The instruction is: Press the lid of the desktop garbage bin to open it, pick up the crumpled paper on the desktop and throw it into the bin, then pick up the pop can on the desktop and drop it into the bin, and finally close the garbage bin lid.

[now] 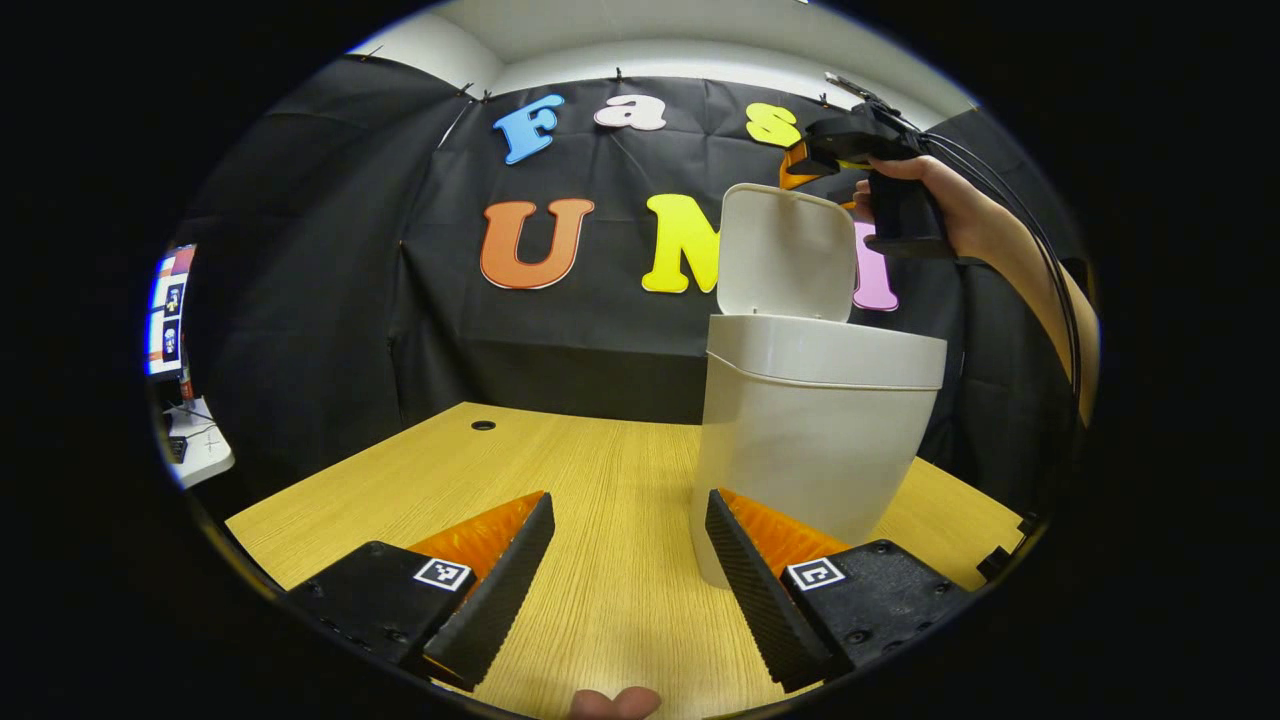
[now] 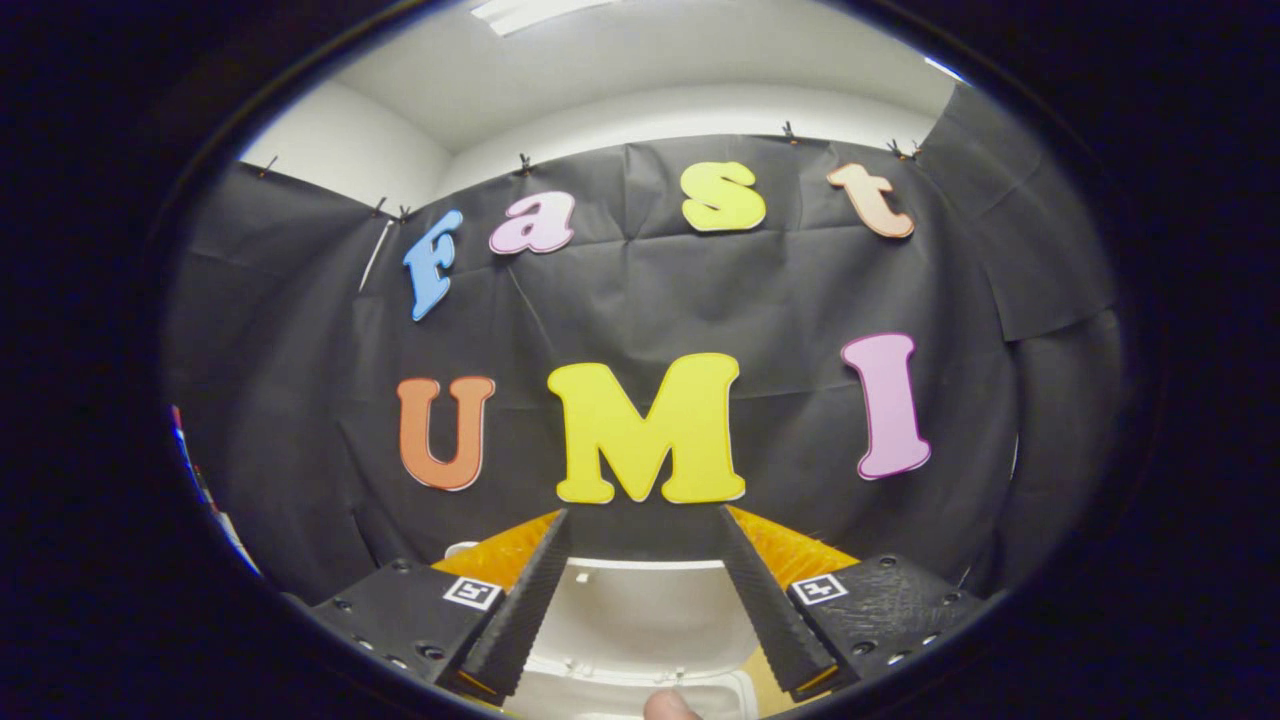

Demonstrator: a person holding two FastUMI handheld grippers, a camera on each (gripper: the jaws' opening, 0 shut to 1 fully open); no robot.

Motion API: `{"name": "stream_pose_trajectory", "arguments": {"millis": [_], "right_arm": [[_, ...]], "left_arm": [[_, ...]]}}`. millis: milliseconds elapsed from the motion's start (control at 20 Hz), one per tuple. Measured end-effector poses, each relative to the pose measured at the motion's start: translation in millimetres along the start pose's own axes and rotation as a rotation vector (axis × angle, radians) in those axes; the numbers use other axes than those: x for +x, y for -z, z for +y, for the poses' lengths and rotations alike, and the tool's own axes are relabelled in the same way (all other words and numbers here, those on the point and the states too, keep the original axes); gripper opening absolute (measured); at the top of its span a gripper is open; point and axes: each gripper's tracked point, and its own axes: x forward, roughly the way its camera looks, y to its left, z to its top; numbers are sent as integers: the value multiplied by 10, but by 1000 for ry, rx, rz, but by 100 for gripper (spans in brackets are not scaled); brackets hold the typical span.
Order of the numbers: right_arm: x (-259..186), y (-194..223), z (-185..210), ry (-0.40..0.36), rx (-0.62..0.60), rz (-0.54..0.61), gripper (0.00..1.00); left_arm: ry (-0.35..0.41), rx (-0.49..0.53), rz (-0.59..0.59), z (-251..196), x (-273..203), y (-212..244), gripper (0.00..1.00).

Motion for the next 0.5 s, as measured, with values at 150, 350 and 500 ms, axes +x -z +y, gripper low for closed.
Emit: {"name": "stream_pose_trajectory", "arguments": {"millis": [150, 350, 500], "right_arm": [[-85, 12, 9, 3, -10, 8, 89], [-277, 57, 29, -1, -11, 20, 90], [-463, 116, 28, -11, -11, 35, 90]], "left_arm": [[-2, 2, -13, -4, -31, -50, 99], [-6, 8, -34, -17, -120, -104, 98], [-13, 26, -47, -27, -183, -144, 98]]}}
